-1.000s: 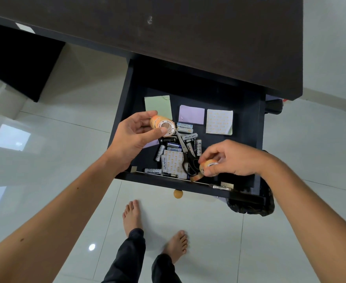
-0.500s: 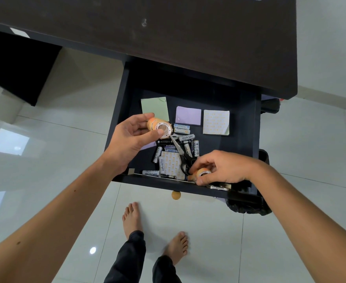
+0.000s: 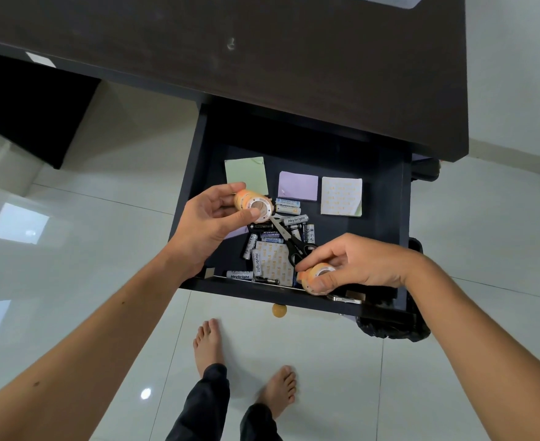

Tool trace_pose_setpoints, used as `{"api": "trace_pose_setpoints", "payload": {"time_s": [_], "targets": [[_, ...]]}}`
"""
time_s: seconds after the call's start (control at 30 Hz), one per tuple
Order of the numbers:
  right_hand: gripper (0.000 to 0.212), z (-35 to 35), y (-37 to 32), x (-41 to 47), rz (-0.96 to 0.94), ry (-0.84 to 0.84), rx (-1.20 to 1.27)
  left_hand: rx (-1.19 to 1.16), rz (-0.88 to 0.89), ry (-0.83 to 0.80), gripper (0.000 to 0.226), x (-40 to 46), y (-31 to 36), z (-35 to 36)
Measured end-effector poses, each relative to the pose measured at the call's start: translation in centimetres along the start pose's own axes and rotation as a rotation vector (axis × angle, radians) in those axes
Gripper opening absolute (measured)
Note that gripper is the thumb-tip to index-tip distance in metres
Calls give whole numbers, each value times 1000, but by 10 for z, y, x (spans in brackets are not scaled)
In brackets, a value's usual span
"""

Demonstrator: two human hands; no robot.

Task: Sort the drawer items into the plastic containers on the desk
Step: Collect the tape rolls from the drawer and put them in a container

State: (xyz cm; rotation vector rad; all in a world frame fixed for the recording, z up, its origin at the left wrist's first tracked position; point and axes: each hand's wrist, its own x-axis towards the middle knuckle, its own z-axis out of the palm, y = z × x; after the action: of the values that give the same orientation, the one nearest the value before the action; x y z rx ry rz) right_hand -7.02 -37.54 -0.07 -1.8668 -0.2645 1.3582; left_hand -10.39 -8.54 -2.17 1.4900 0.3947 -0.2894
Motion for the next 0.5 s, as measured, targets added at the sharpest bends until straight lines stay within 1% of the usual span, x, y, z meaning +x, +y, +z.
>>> {"api": "trace_pose_setpoints", "payload": {"time_s": [0.07, 0.17, 0.37, 0.5], "targets": [[47, 2, -1, 1, 3, -27, -4, -1, 2, -7, 59, 0, 0, 0], [48, 6, -2, 2, 11, -20, 17, -13, 13, -18, 65, -1, 1, -1], [49, 6, -16, -1, -54, 79, 64, -34, 35, -27, 68, -6, 7, -3], [47, -1, -42, -7, -89, 132, 86, -61, 47, -19, 67, -8, 19, -14]]}}
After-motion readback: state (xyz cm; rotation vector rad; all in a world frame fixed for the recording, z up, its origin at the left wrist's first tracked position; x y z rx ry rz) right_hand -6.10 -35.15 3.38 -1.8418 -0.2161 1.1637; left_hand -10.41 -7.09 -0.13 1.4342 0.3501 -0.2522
